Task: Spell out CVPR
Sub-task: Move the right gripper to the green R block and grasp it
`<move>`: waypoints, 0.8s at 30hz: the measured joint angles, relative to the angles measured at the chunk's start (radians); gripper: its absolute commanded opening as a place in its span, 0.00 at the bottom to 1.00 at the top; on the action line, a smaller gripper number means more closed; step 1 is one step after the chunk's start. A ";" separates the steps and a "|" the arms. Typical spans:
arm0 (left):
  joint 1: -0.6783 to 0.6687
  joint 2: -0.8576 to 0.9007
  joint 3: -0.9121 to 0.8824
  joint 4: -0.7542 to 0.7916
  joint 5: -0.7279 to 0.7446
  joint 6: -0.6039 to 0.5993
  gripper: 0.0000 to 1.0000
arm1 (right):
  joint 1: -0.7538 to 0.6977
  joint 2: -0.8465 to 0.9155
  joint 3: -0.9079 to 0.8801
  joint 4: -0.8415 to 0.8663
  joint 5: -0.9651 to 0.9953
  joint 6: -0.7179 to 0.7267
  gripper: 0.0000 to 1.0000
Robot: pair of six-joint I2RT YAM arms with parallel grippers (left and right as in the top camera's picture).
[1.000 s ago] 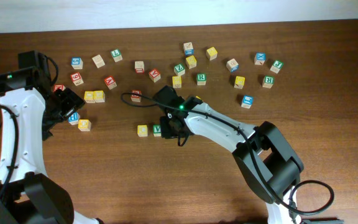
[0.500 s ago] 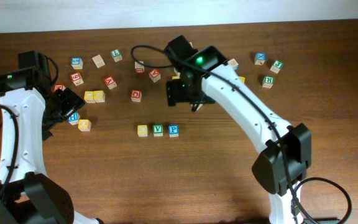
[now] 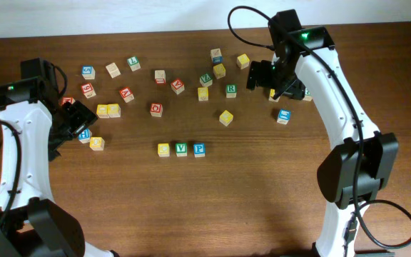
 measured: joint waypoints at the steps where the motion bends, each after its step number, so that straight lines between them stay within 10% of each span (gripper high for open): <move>1: 0.000 0.000 0.000 0.000 0.000 0.000 0.99 | 0.000 0.000 0.000 0.000 -0.013 0.000 0.98; 24: 0.000 0.000 0.000 0.000 0.000 0.000 0.99 | 0.010 0.000 -0.001 0.090 -0.144 -0.051 0.98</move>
